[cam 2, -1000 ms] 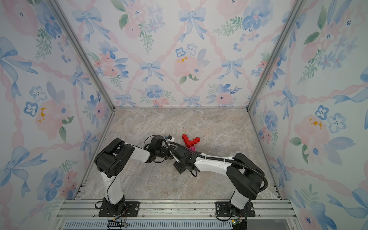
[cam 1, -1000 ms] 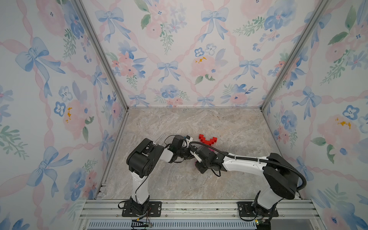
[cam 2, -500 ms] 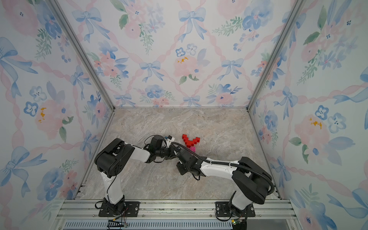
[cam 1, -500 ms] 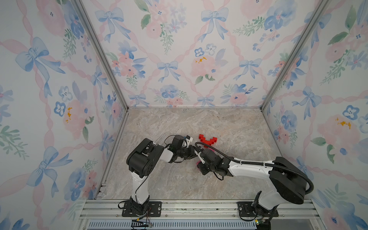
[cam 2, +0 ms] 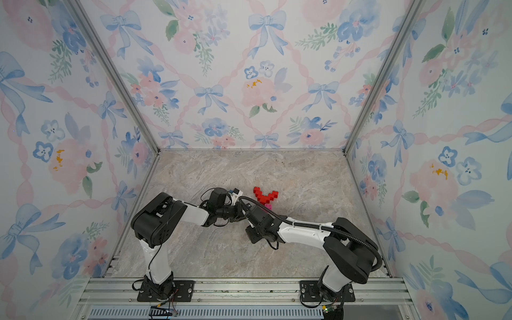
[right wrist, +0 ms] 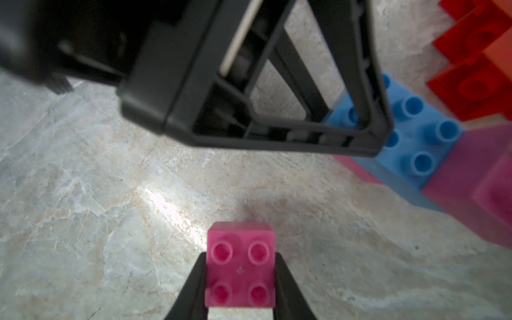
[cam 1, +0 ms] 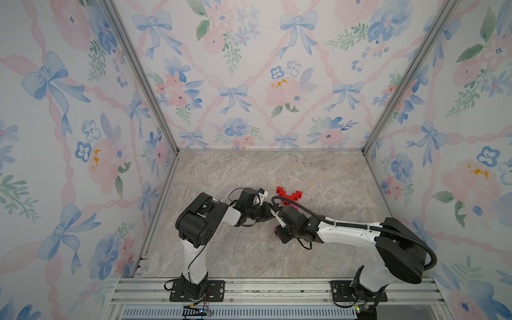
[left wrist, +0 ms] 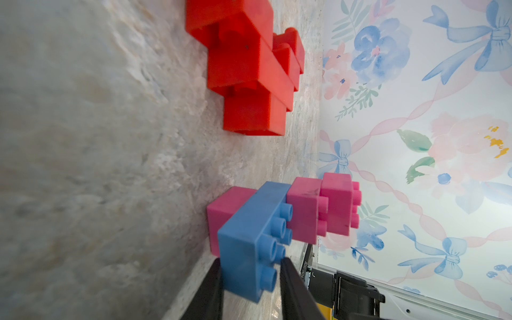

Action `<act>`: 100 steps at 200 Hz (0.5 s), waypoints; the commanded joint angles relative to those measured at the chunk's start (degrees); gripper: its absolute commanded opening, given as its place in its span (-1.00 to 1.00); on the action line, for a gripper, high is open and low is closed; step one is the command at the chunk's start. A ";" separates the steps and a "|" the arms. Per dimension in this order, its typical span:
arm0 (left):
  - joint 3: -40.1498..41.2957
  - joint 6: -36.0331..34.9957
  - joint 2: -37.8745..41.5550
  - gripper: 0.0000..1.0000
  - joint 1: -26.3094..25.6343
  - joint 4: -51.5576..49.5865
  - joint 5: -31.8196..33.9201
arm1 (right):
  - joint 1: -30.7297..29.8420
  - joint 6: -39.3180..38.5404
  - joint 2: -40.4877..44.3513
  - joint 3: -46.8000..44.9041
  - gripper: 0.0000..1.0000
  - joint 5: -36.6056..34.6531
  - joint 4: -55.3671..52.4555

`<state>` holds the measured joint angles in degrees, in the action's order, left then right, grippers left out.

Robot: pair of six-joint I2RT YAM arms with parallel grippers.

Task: Assemble the letter v with lego
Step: Assemble the lego brick with the lego brick.

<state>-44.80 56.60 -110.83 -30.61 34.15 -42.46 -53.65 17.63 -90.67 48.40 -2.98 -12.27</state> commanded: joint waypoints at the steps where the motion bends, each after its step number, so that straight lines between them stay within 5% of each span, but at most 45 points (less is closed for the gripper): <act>1: 0.92 -1.76 -0.07 -0.32 0.53 -5.60 3.69 | 0.48 0.39 -2.82 1.51 -0.66 2.14 -6.08; 100: 1.03 -1.75 -0.02 -0.32 0.58 -5.75 3.78 | -2.43 3.28 -5.76 6.15 -0.69 -1.68 -14.52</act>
<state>-44.80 56.60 -110.83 -30.61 34.15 -42.46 -54.46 19.18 -94.76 55.09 -2.68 -20.43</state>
